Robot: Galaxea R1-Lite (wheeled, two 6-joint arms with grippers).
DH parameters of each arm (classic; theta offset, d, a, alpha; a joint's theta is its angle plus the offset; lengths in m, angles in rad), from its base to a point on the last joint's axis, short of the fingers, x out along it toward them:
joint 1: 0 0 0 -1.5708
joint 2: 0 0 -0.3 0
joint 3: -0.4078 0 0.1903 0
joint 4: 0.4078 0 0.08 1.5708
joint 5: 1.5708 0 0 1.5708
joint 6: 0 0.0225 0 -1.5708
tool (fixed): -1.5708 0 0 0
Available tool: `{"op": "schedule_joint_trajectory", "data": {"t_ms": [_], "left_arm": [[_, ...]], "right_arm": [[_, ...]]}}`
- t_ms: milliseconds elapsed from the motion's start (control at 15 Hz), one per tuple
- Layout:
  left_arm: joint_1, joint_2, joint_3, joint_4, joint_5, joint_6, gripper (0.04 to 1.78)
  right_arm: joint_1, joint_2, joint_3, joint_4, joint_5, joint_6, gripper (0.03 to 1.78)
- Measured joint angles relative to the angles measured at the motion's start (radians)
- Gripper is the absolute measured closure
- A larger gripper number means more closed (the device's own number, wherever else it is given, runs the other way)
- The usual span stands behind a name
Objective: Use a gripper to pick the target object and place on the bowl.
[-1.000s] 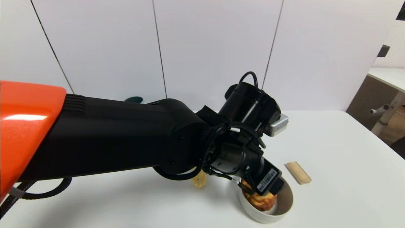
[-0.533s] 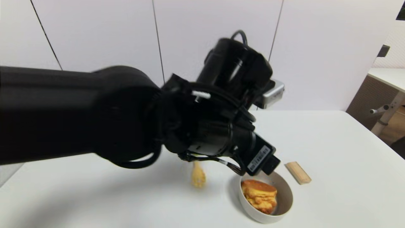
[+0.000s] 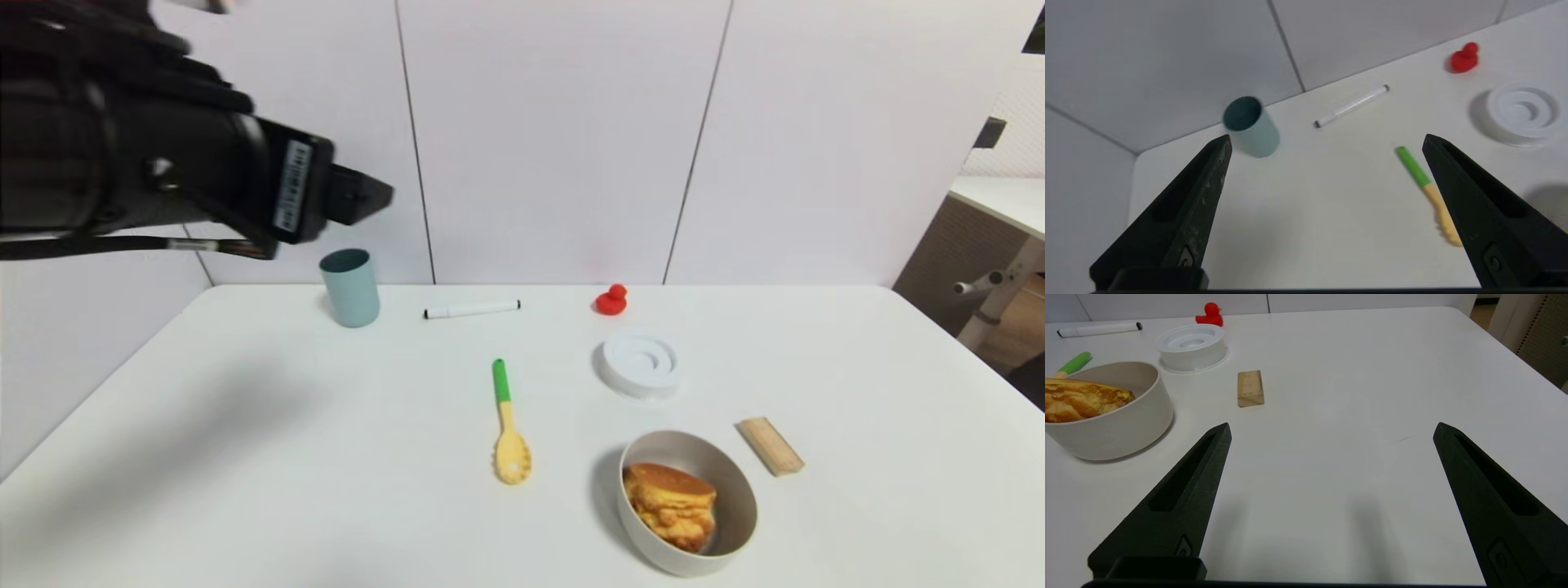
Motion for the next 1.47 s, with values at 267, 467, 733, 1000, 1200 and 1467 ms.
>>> {"op": "schedule_joint_trajectory", "data": {"t_ms": [267,467,733,1000,1200,1467], "left_arm": [[0.405,-0.18,0.256,-0.127,-0.276,0.086,0.13],[0.606,-0.335,0.623,-0.31,-0.489,0.115,0.13],[0.679,-0.653,1.087,-0.535,-0.511,0.067,0.13],[0.701,-0.998,1.423,-0.568,-0.503,0.015,0.13],[0.713,-1.207,1.473,-0.448,-0.515,-0.011,0.13],[0.723,-1.369,1.484,-0.378,-0.527,-0.081,0.13]], "right_arm": [[0.0,0.0,0.0,0.0,0.0,-0.001,0.1],[0.0,0.0,0.0,0.0,0.0,0.0,0.1],[0.0,0.0,0.0,0.0,0.0,0.0,0.1],[0.0,0.0,0.0,0.0,0.0,-0.001,0.1],[0.0,0.0,0.0,0.0,0.0,0.0,0.1],[0.0,0.0,0.0,0.0,0.0,-0.001,0.1]]}}
